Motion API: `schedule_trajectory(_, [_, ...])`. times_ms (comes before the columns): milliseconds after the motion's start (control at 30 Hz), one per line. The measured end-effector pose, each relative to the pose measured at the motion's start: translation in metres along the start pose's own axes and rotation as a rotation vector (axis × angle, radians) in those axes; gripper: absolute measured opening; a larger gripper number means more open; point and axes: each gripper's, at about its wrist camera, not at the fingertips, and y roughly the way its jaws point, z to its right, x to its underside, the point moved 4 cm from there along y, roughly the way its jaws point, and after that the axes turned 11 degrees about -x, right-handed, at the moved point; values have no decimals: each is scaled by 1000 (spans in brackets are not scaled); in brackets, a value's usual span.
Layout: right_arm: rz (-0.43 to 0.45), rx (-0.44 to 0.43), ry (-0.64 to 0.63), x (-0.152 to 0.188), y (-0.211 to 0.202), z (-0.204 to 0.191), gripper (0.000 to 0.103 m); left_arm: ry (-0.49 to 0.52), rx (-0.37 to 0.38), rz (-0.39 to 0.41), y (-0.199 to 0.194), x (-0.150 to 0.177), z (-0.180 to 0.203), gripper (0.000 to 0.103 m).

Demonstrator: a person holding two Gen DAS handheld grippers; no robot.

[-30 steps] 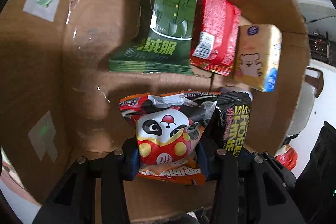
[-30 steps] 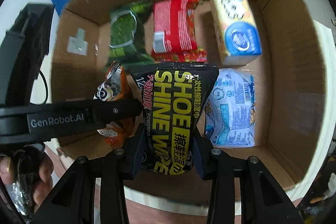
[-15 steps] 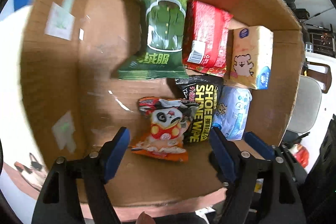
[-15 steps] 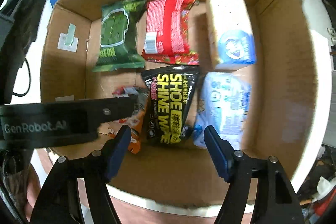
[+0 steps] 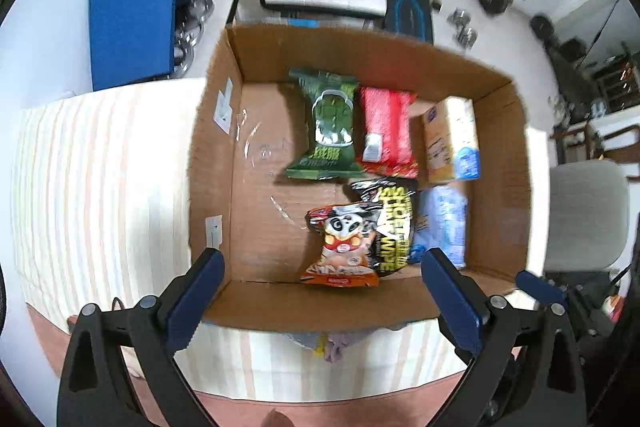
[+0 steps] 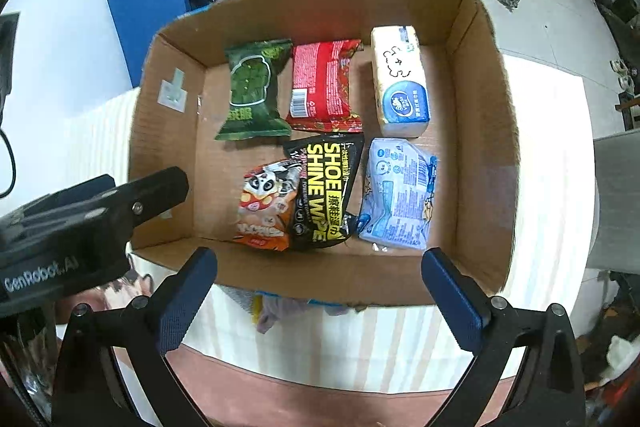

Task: Organize soft objects
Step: 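Grasp the lavender cloth with the right gripper while the left approaches the silver scrubber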

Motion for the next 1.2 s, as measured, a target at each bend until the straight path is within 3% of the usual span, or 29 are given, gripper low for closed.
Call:
schedule_trajectory(67, [53, -40, 32, 16, -11, 0, 103, -12, -16, 61, -19, 14, -9, 101])
schedule_trajectory(167, [126, -115, 77, 56, -24, 1, 103, -41, -117, 168, -33, 43, -25, 101])
schedule_trajectory(233, [156, -153, 114, 80, -20, 4, 103, -78, -159, 191, -27, 69, -38, 101])
schedule_trajectory(300, [148, -217, 199, 103, -1, 15, 103, -113, -151, 146, -10, 87, -49, 101])
schedule_trajectory(400, [99, -254, 296, 116, 37, 30, 96, -191, -73, -29, 37, 122, -68, 101])
schedule_trajectory(467, [74, -271, 361, 118, 66, 40, 71, -229, -69, -75, 57, 138, -77, 101])
schedule_trajectory(700, [103, -357, 454, 116, 120, 38, 67, -307, -73, -142, 94, 161, -99, 100])
schedule_trajectory(800, [62, -345, 464, 119, 140, 33, 60, -313, -70, -149, 94, 159, -103, 100])
schedule_trajectory(833, [49, -331, 459, 119, 143, 33, 39, -300, -70, -152, 94, 157, -101, 100])
schedule_trajectory(867, [31, -311, 442, 122, 145, 33, 35, -292, -64, -156, 94, 155, -100, 100])
schedule_trajectory(1100, [-2, -101, 236, 149, 103, 56, 34, -275, 78, -256, 124, 140, -72, 100])
schedule_trajectory(1200, [-36, 7, 142, 164, 88, 71, 34, -284, 92, -284, 141, 135, -56, 100])
